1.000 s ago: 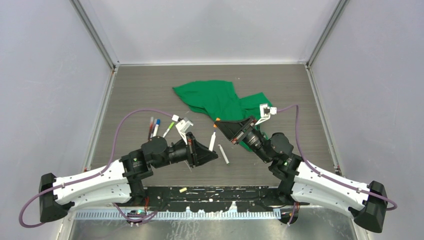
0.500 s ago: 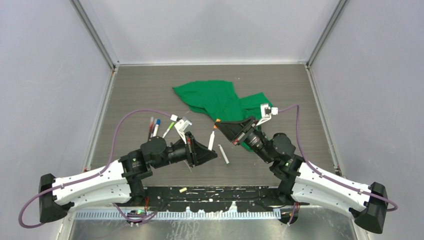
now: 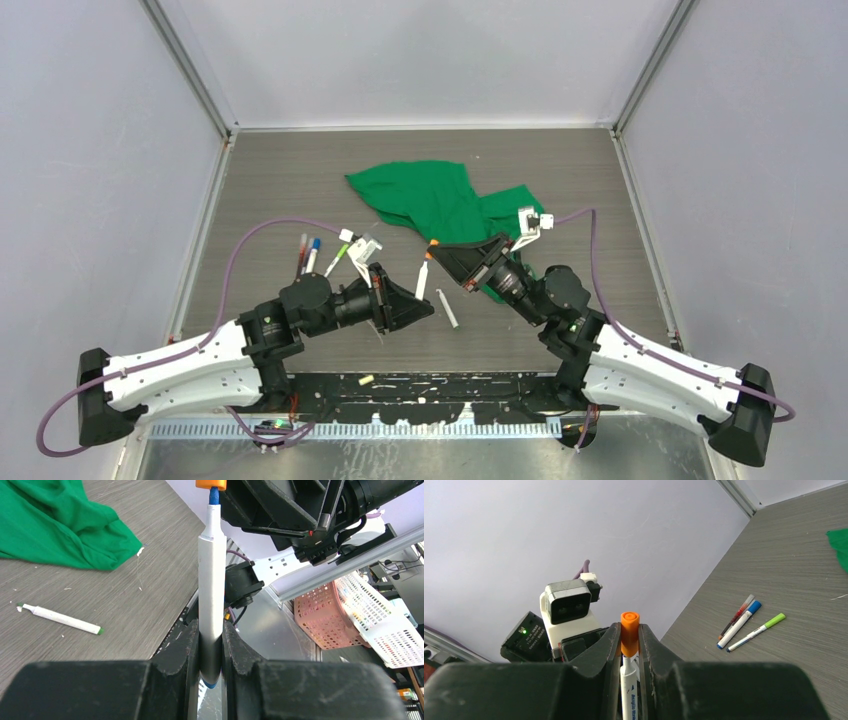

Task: Insert the pens into the pen caps
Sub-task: Insert the pen cap onto the pen.

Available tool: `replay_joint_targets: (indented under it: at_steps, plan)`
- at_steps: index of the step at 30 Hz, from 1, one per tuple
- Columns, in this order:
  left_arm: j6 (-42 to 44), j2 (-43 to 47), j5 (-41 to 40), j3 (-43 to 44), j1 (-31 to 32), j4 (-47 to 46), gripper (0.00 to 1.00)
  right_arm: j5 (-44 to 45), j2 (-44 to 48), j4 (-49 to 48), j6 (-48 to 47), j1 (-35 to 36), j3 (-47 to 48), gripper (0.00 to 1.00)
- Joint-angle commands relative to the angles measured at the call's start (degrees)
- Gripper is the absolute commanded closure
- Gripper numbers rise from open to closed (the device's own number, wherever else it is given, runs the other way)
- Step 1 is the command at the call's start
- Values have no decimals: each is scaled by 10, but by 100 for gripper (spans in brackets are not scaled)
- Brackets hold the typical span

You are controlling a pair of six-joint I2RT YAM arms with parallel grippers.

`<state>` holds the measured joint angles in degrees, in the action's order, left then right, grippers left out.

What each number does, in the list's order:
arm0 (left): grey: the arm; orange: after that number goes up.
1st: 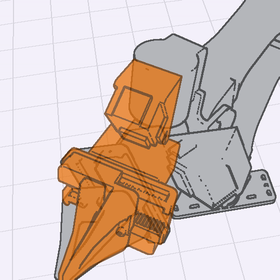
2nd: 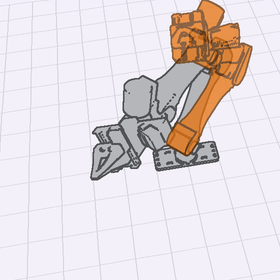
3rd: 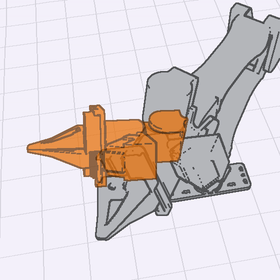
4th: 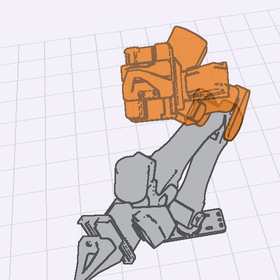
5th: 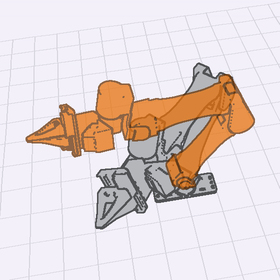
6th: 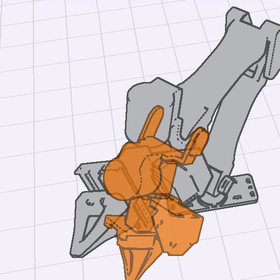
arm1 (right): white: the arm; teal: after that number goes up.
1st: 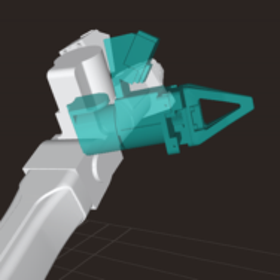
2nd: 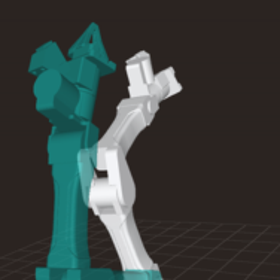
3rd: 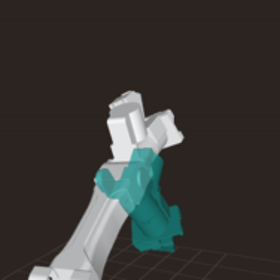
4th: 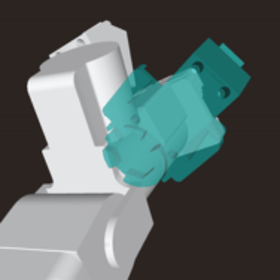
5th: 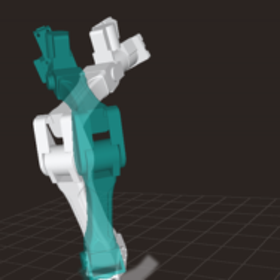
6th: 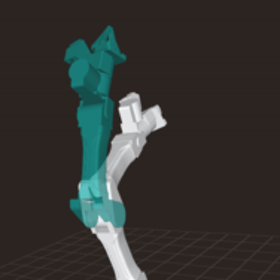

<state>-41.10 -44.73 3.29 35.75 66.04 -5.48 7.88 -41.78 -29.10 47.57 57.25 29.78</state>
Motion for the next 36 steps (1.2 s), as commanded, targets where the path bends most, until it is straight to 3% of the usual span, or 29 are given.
replay_joint_targets:
  at_steps: [1,17,36]
  plan:
    - [2,6,0,9,2,-23,100,-16,-6,-28,1,2,34,99]
    - [6,27,-15,4,2,-15,100,-55,-13,10,-8,2,47,99]
    - [52,34,-31,23,2,16,100,-147,-42,143,-32,1,109,99]
